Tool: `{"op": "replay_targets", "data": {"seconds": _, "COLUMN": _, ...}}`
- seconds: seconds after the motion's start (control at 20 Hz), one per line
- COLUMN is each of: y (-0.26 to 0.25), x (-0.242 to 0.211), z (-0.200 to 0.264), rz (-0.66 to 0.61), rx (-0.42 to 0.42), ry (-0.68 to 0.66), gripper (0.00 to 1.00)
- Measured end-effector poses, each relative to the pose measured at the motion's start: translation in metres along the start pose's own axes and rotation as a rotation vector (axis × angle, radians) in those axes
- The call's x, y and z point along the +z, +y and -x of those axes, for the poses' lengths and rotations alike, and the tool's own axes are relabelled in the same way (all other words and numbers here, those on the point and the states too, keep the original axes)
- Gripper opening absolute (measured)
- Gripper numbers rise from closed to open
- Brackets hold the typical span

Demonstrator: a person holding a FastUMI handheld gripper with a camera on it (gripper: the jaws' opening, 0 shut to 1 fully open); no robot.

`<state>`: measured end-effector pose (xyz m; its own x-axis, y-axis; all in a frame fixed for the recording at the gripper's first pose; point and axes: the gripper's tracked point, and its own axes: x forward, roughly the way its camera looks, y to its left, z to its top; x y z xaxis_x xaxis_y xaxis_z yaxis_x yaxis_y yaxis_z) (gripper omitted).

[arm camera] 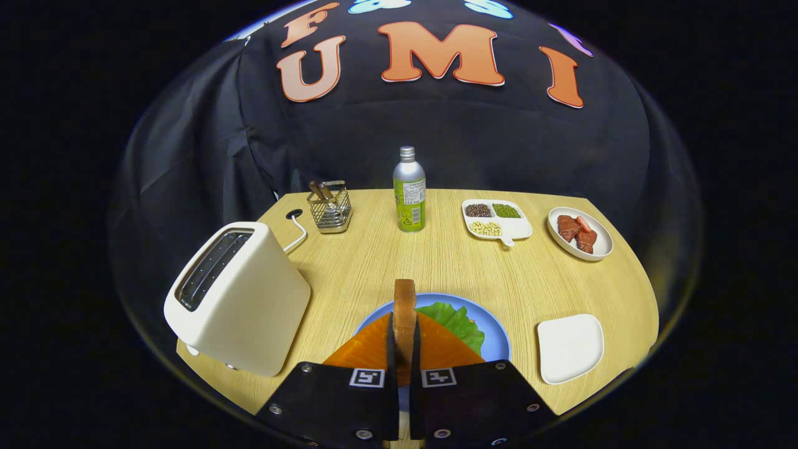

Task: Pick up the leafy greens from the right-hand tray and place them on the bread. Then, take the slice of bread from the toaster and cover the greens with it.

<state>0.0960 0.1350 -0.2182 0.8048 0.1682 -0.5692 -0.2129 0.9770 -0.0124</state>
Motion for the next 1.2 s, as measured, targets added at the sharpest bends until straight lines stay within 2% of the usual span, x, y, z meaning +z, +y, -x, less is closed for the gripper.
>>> {"op": "replay_targets", "data": {"seconds": 0.25, "y": -0.020, "x": -0.007, "z": -0.003, "rz": -0.003, "rx": -0.009, "ry": 0.015, "gripper": 0.10}}
{"op": "replay_targets", "data": {"seconds": 0.45, "y": -0.040, "x": -0.017, "z": -0.008, "rz": -0.035, "rx": -0.028, "ry": 0.052, "gripper": 0.18}}
{"op": "replay_targets", "data": {"seconds": 0.5, "y": -0.045, "x": -0.020, "z": -0.010, "rz": -0.043, "rx": -0.035, "ry": 0.062, "gripper": 0.24}}
{"op": "replay_targets", "data": {"seconds": 0.65, "y": -0.058, "x": -0.028, "z": -0.014, "rz": -0.041, "rx": -0.048, "ry": 0.089, "gripper": 0.32}}
{"op": "replay_targets", "data": {"seconds": 0.75, "y": -0.064, "x": -0.032, "z": -0.016, "rz": -0.025, "rx": -0.059, "ry": 0.104, "gripper": 0.41}}
{"op": "replay_targets", "data": {"seconds": 0.95, "y": -0.067, "x": -0.036, "z": -0.019, "rz": -0.020, "rx": -0.047, "ry": 0.119, "gripper": 0.62}}
{"op": "replay_targets", "data": {"seconds": 1.15, "y": -0.078, "x": -0.029, "z": -0.015, "rz": 0.001, "rx": -0.066, "ry": 0.101, "gripper": 0.81}}
{"op": "replay_targets", "data": {"seconds": 1.2, "y": -0.083, "x": -0.026, "z": -0.012, "rz": 0.005, "rx": -0.072, "ry": 0.094, "gripper": 0.88}}
